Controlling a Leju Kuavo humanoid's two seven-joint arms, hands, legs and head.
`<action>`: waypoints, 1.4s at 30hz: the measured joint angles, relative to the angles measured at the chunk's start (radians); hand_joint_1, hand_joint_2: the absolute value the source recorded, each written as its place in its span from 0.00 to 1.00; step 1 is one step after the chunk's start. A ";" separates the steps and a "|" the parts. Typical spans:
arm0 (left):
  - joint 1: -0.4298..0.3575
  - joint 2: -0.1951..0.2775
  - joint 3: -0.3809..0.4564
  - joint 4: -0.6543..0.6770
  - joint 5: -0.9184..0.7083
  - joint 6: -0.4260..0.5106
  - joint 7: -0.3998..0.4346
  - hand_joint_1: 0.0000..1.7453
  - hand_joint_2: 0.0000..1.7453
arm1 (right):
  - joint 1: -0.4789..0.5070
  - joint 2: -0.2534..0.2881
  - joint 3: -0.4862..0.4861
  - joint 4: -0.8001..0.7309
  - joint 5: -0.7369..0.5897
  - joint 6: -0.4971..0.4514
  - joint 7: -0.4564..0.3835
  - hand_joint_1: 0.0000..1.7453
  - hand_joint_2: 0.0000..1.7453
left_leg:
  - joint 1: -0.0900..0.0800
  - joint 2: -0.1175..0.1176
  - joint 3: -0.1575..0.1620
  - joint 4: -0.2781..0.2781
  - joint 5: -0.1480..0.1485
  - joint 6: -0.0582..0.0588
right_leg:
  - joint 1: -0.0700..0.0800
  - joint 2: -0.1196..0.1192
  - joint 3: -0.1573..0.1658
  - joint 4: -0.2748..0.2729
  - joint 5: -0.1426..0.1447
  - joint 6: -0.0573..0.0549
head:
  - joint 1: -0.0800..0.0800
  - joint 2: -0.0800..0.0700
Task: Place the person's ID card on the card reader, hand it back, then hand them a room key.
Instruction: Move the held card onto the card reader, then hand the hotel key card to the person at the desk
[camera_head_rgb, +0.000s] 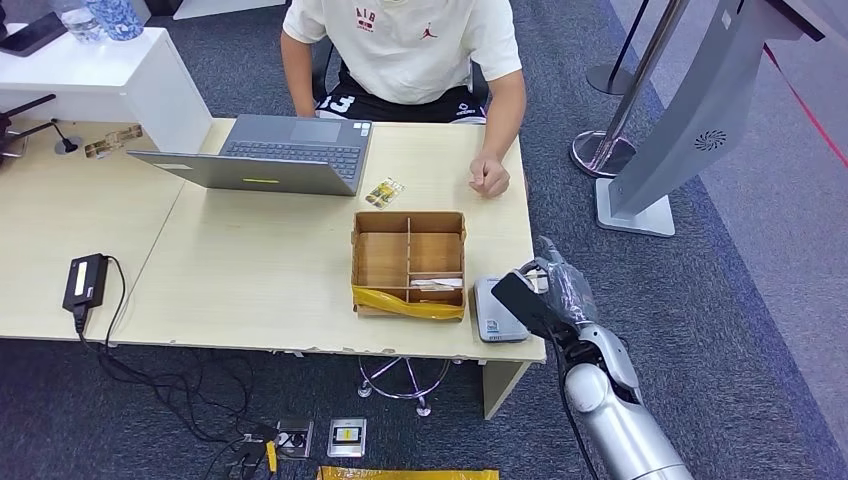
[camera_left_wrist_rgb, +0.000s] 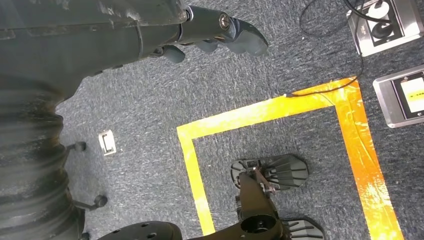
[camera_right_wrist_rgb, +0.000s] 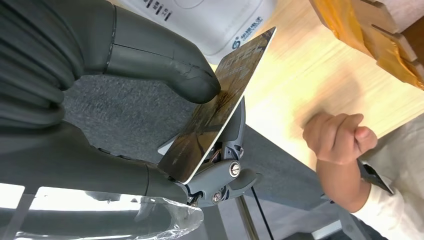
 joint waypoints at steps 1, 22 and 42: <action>0.000 0.000 0.000 0.000 0.000 -0.001 0.004 0.00 1.00 | 0.001 -0.001 0.002 0.000 0.000 0.002 0.002 1.00 1.00 | 0.000 0.000 0.000 0.000 0.000 0.000 | 0.000 0.000 0.000 0.000 0.000 0.000 | 0.000 0.000; -0.010 -0.007 0.000 0.000 0.011 -0.008 0.039 0.00 1.00 | -0.012 -0.003 0.110 0.139 0.017 0.054 -0.012 1.00 1.00 | 0.000 0.002 0.001 0.000 0.000 0.000 | 0.000 0.001 0.001 0.000 0.000 0.000 | 0.000 0.000; 0.008 -0.012 0.000 0.000 0.013 0.031 -0.014 0.00 1.00 | -0.118 -0.008 0.099 0.188 0.001 -0.054 -0.004 1.00 1.00 | -0.001 0.005 0.004 0.001 0.000 0.000 | -0.001 0.003 0.003 0.000 0.001 0.001 | 0.000 0.000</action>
